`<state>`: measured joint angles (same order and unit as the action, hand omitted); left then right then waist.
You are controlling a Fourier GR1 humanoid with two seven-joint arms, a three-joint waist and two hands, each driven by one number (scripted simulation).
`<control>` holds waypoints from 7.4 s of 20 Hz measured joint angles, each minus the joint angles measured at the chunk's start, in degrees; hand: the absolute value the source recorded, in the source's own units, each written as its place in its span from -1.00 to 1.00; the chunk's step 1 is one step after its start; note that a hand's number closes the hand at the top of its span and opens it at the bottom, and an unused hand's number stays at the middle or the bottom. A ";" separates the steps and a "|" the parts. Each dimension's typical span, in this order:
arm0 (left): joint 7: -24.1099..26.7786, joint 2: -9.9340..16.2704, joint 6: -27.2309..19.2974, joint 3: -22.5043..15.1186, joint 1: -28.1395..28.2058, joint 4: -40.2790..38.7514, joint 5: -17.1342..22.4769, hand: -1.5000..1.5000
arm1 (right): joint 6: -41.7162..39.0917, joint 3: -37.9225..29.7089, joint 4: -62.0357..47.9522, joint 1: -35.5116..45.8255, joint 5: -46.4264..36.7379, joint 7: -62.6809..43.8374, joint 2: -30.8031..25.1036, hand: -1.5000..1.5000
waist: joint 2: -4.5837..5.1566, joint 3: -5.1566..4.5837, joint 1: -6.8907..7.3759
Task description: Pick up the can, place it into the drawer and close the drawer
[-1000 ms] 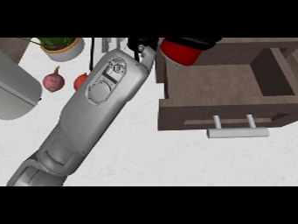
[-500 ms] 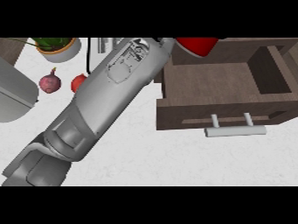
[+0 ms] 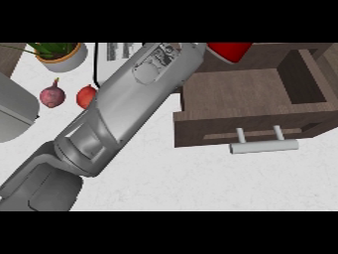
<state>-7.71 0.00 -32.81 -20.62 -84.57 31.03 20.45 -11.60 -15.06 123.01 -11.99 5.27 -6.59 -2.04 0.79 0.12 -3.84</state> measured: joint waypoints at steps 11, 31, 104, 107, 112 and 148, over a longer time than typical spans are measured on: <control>5.08 0.00 -2.84 -6.38 -0.20 -5.94 4.96 1.00 | 0.67 1.72 -0.58 2.06 -1.31 -0.74 0.52 -1.00 | 0.43 0.03 -1.45; 10.01 0.01 -8.89 -15.12 2.93 -10.34 9.54 -1.00 | 0.54 1.43 -1.33 5.53 -0.75 -1.45 -0.93 -1.00 | 0.99 0.04 -3.45; -6.95 24.37 -12.14 -15.82 18.77 29.38 11.94 -1.00 | 45.91 8.30 -77.88 51.27 -75.26 12.40 -8.48 -1.00 | -1.00 -0.95 7.82; -7.27 26.16 -11.30 -15.44 21.12 31.95 11.70 -1.00 | 48.19 6.81 -84.01 55.47 -75.51 11.88 -8.14 -1.00 | -0.65 -0.65 7.98; -7.06 27.06 -11.71 -15.62 25.33 36.10 10.62 -1.00 | 52.04 4.46 -93.00 61.62 -75.35 11.92 -8.45 -1.00 | -0.16 -0.25 8.30; -3.62 32.22 -10.68 -12.66 42.87 49.53 6.60 -1.00 | 40.36 -18.60 -105.94 78.12 -51.14 33.27 -5.98 -1.00 | 0.65 0.29 6.72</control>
<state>-11.33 32.22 -43.48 -33.28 -41.70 80.56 27.04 28.76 -33.66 17.07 66.13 -45.87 26.67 -8.02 1.44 0.42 2.88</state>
